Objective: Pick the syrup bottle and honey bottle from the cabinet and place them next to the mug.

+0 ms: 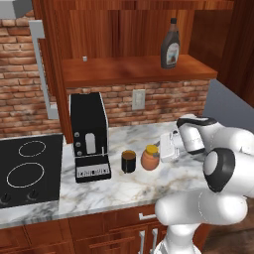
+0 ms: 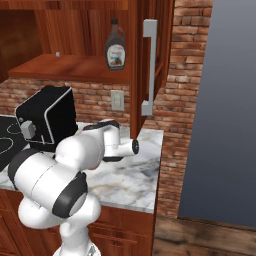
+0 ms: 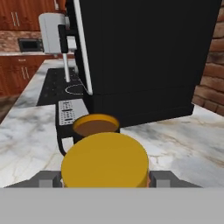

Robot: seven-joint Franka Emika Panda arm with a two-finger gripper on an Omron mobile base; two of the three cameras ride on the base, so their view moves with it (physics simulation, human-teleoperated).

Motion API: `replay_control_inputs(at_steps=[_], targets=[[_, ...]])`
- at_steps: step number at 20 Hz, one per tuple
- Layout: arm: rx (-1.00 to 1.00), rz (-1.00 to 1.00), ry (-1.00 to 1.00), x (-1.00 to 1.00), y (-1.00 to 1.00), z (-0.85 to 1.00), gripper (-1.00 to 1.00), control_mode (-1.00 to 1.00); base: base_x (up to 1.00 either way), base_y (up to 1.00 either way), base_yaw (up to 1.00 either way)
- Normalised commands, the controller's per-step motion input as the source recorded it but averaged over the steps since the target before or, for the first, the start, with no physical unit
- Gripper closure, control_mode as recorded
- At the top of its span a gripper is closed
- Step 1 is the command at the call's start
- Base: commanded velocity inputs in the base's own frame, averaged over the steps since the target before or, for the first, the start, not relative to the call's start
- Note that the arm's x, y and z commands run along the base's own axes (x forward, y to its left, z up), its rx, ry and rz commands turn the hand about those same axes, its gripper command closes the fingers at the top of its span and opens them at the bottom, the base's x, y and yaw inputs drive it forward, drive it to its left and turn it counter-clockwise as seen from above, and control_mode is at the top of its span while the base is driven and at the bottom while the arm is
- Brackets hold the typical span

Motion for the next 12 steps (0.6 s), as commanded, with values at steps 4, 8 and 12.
replay_control_inputs(at_steps=[4,8,12], targets=[[0.0,0.0,0.0,0.0,0.0,0.0,-1.0,-1.0,0.0,0.0,0.0],[0.0,0.0,0.0,0.0,0.0,0.0,-1.0,-1.0,0.0,0.0,0.0],[0.0,0.0,0.0,0.0,0.0,0.0,-1.0,-1.0,0.0,0.0,0.0]])
